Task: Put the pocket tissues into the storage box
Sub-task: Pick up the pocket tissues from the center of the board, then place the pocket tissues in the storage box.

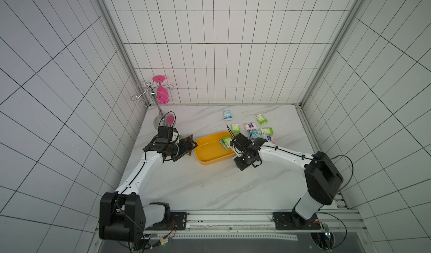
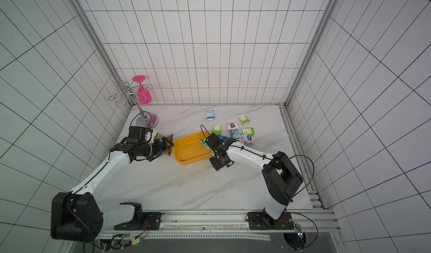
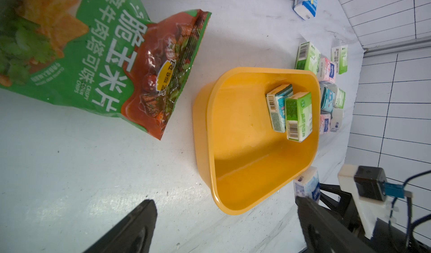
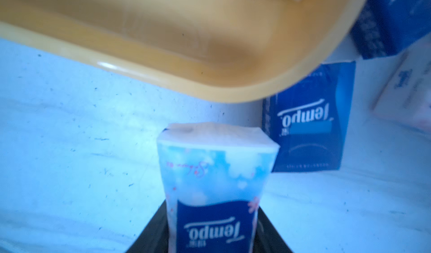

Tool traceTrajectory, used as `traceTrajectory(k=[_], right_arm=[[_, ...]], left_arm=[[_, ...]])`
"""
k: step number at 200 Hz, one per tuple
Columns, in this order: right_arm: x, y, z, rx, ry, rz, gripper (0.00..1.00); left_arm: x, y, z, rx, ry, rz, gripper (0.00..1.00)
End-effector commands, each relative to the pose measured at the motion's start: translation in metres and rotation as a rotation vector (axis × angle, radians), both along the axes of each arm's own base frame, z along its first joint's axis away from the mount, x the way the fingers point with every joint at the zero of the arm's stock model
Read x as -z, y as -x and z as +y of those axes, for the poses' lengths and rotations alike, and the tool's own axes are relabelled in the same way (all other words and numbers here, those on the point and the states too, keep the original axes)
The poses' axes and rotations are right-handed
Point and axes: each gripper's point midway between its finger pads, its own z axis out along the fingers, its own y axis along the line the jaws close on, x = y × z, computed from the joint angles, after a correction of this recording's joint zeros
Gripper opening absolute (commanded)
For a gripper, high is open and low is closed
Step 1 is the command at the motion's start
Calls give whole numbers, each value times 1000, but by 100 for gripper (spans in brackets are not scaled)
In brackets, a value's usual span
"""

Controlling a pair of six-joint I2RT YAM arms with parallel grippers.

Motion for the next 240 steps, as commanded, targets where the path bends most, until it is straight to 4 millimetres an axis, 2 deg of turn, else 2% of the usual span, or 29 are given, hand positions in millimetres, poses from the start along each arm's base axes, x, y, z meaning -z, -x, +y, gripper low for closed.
traceTrajectory(k=[1, 20, 54, 98, 117, 169, 197, 240], right_arm=[[-13, 25, -13, 48, -21, 73, 47], [-33, 25, -6, 65, -76, 64, 47], [-69, 3, 20, 74, -154, 9, 46], [-87, -33, 65, 83, -208, -29, 45], [-84, -47, 83, 79, -218, -32, 45], [-60, -78, 127, 57, -233, -23, 45], [-42, -83, 140, 52, -230, 5, 46], [-13, -92, 149, 68, -185, 26, 47]], left_arm=[[-4, -5, 1, 6, 1, -32, 98], [-5, -7, 0, 8, 5, -34, 98], [-3, -6, -2, 19, 12, -16, 98], [0, -2, -2, 25, 6, 0, 98], [3, 1, -1, 20, 2, 8, 98], [2, 7, 7, 1, -31, 2, 98], [-2, 9, 12, -10, -46, -8, 98], [-4, 12, 16, -21, -53, -11, 98]])
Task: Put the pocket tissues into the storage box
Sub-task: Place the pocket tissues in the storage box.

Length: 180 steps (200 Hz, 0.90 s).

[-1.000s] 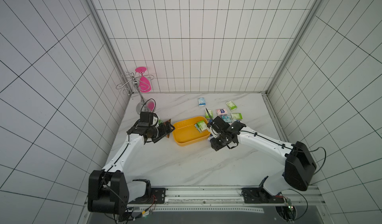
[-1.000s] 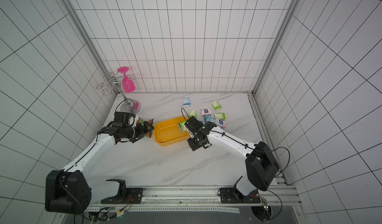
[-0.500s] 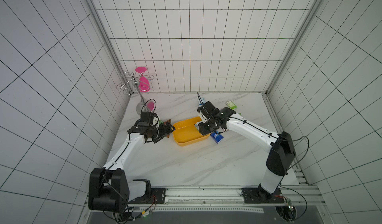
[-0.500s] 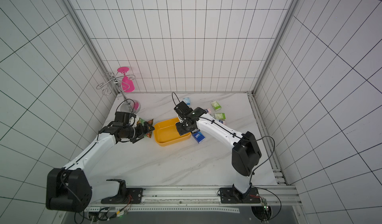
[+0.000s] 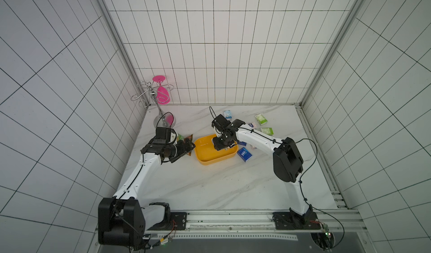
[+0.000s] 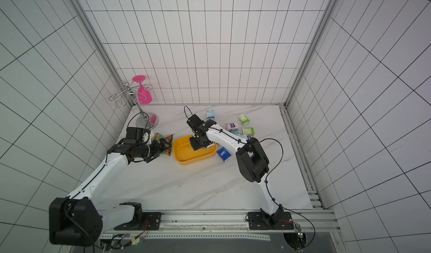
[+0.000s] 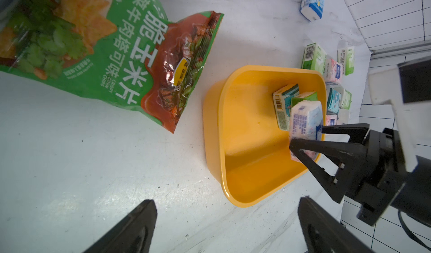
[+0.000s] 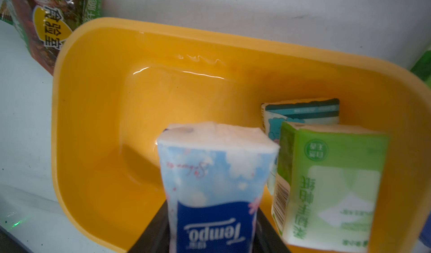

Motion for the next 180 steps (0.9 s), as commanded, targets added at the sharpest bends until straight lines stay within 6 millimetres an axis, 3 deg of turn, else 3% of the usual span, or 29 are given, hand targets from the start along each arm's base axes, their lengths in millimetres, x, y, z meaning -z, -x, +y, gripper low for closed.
traceTrajectory(k=[1, 71, 104, 138, 180], right_arm=[[1, -6, 12, 2, -6, -8, 47], [26, -30, 9, 81, 88, -51, 49], [25, -32, 8, 90, 105, -58, 58], [5, -33, 11, 100, 63, -68, 63], [-44, -27, 5, 100, -3, -114, 64]], left_arm=[[-2, 3, 5, -3, -23, -17, 98], [-1, 6, 6, -7, -20, -18, 98], [-1, 6, 7, -8, -18, -17, 98], [-1, 6, 6, -7, -13, -17, 98], [-3, 4, 5, -5, -8, -22, 98]])
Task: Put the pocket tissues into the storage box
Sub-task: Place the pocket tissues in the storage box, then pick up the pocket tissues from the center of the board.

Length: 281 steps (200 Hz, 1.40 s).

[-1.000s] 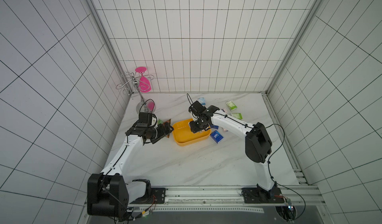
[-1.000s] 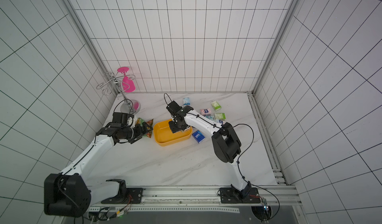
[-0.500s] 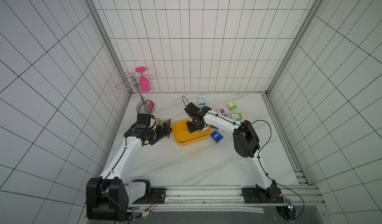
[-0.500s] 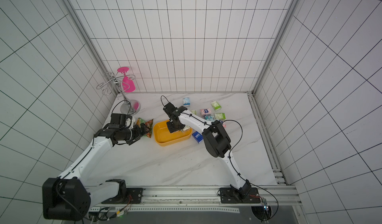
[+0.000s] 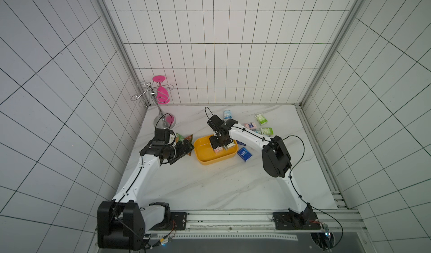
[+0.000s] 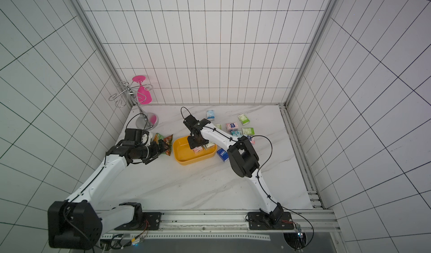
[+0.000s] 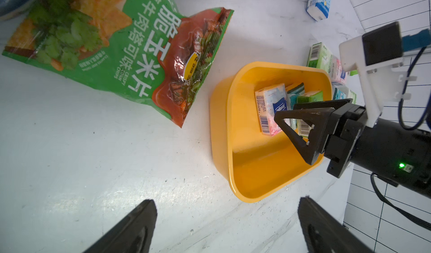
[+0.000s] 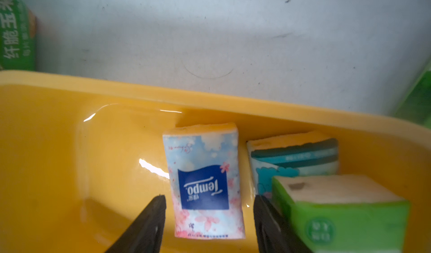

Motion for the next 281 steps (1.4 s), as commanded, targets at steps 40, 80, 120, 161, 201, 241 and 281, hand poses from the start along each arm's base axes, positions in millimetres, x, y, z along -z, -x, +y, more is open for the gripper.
traceTrajectory(k=[40, 80, 120, 161, 201, 241, 281], right_arm=[[-95, 17, -43, -7, -83, -103, 63], [-93, 39, -101, -24, -76, -43, 62], [-67, 58, -163, -18, -37, 40, 65], [-41, 64, -199, -40, 30, 80, 75], [-24, 55, -197, -63, 68, 75, 78], [-1, 44, -179, -95, 124, 51, 82], [12, 37, -170, -114, 146, 45, 85]], left_arm=[[-8, -5, -4, 26, 23, -31, 97], [-10, -11, -8, 37, 43, -30, 97], [-13, -17, -13, 48, 54, -25, 97], [-12, -19, -18, 64, 53, -15, 97], [-11, -19, -19, 65, 55, -5, 97], [-11, -19, -18, 65, 46, -3, 97], [-10, -19, -17, 65, 37, 0, 97]])
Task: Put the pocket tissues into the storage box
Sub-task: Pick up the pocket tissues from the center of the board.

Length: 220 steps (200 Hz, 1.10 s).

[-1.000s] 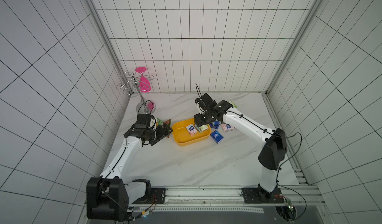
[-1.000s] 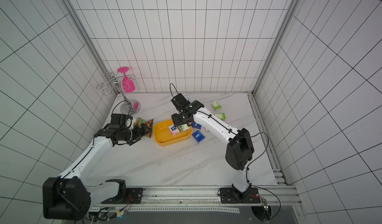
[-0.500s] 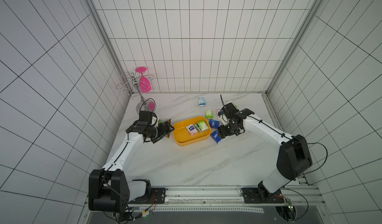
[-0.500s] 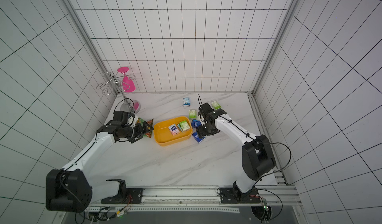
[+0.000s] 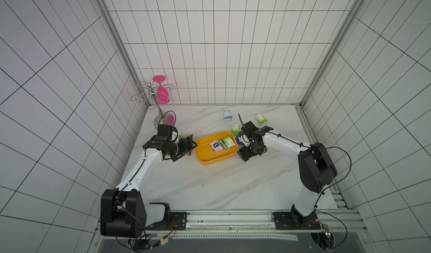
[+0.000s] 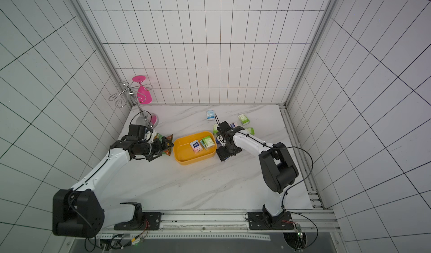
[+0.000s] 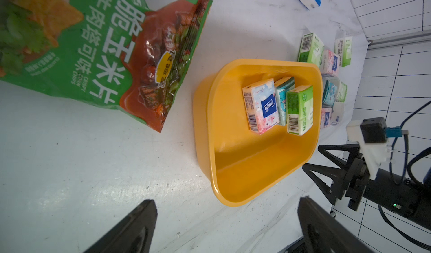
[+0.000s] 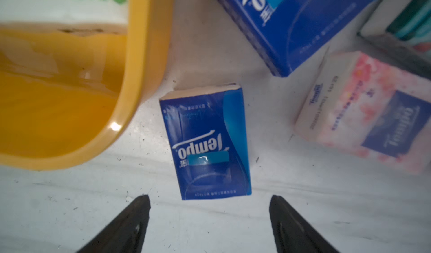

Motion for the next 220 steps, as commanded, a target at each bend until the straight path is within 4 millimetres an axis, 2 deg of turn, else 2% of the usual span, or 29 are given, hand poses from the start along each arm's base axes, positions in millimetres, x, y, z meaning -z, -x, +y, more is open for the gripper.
traceTrajectory(k=[1, 74, 116, 148, 176, 220], right_arm=[[-4, -13, 8, -19, 3, -48, 85], [21, -19, 7, -29, 61, -24, 81], [29, -16, 3, -15, 77, -5, 73], [26, -17, 4, -3, 57, -26, 65], [22, -14, 2, 3, 53, -31, 53], [12, -9, -1, 12, 44, -36, 48]], left_arm=[[-9, -7, -1, 11, -10, -35, 97], [-6, -4, 2, 5, -20, -31, 97], [-7, -4, 3, 2, -22, -35, 98], [-6, -3, 3, 2, -22, -33, 98], [-4, -3, 2, 3, -15, -32, 97], [-3, -2, 1, 6, -13, -33, 98]])
